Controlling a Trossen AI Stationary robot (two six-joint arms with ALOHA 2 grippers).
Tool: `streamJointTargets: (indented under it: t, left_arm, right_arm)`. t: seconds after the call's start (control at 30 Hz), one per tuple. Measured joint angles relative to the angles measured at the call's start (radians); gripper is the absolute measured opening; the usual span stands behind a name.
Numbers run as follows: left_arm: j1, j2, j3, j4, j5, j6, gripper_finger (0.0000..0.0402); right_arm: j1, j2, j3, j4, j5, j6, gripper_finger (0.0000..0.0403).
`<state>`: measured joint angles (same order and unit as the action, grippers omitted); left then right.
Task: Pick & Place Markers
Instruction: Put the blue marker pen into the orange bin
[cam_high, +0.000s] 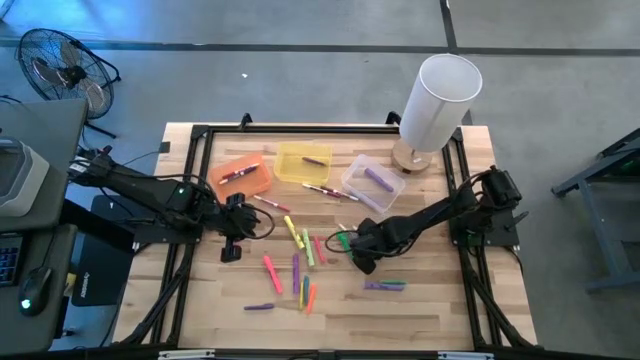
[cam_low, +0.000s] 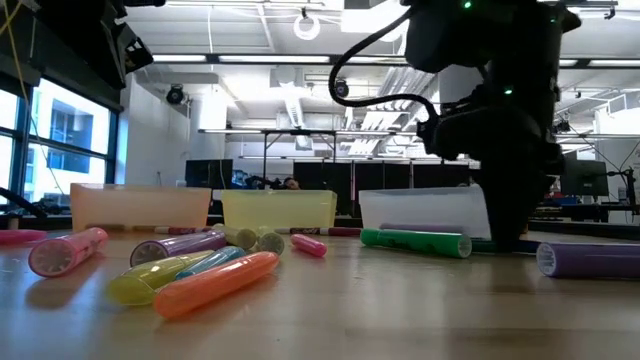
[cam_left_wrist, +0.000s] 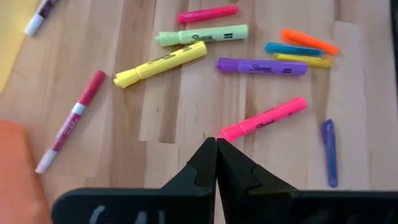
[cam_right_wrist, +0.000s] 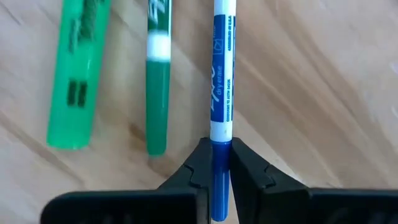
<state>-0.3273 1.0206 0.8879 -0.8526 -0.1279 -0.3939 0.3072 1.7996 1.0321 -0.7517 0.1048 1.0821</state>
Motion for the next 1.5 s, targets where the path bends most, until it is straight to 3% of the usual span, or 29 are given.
streamJointTargets:
  t: [0.2,0.4,0.6,0.73,0.9,1.0,1.27,1.5]
  left_arm:
    - [0.0,0.038,0.0,0.118,-0.085,-0.012,0.002]
    - [0.001,0.096,0.0,0.329,-0.161,-0.006,0.0112]
    - [0.0,0.175,0.0,0.685,-0.392,0.008,0.0196]
    - [0.016,0.209,0.0,0.955,-0.412,0.097,0.0214]
    - [0.035,0.27,0.003,1.266,-0.347,0.186,0.0216]
    - [0.056,0.309,0.005,1.344,-0.327,0.186,0.0216]
    - [0.073,0.424,0.108,1.349,-0.337,0.164,0.0216]
    - [0.092,0.499,0.204,1.342,-0.339,0.188,0.0216]
  right_arm:
    - [0.049,-0.1,0.036,-0.044,0.126,0.027,0.0023]
    - [0.089,-0.27,0.035,-0.034,0.296,0.012,0.0023]
    - [0.106,-0.447,0.034,0.057,0.468,-0.138,0.0028]
    - [0.099,-0.535,0.035,0.178,0.523,-0.317,0.0025]
    - [0.063,-0.565,0.037,0.366,0.481,-0.577,0.0024]
    - [0.049,-0.556,0.037,0.436,0.447,-0.684,0.0027]
    - [0.046,-0.555,0.037,0.517,0.428,-0.856,0.0024]
    - [0.024,-0.555,0.037,0.526,0.385,-0.871,0.0026]
